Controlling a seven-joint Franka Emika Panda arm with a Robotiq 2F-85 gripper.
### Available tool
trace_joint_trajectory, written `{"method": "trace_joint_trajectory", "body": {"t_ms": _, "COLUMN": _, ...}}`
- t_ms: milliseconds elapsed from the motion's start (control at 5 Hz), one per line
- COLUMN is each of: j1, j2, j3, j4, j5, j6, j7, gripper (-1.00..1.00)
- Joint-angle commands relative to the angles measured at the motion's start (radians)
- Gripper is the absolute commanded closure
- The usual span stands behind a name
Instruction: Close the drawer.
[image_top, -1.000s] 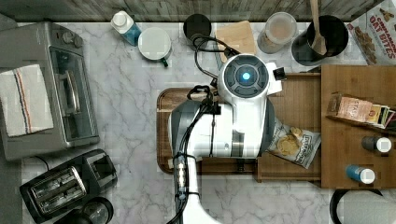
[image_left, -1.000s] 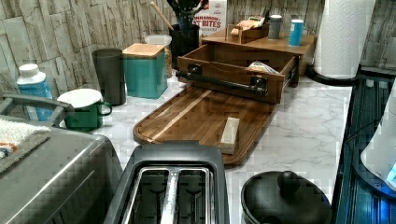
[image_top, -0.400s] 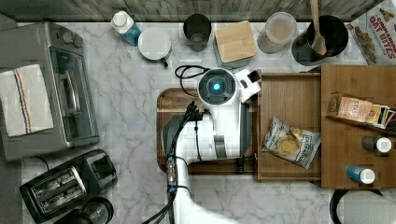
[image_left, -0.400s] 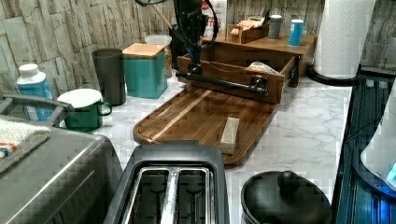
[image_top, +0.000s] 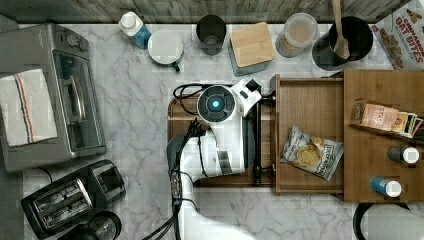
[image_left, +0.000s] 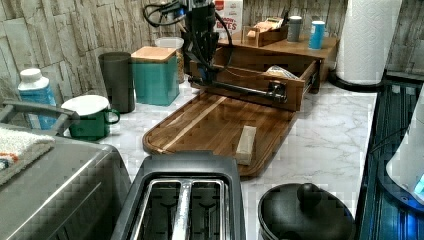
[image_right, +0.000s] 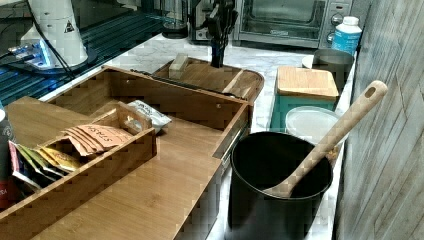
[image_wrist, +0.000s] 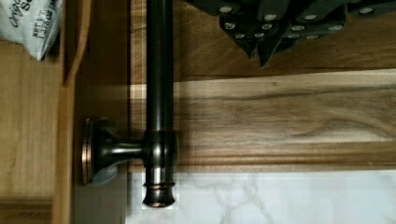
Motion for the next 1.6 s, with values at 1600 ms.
{"method": "trace_joint_trajectory", "body": {"t_ms": 1600, "j1": -0.257, "j2": 0.007, "j3": -0.202, "j4": -0.097, "j5": -0.105, "j6": 0.297, "j7": -0.309, "gripper": 1.0}}
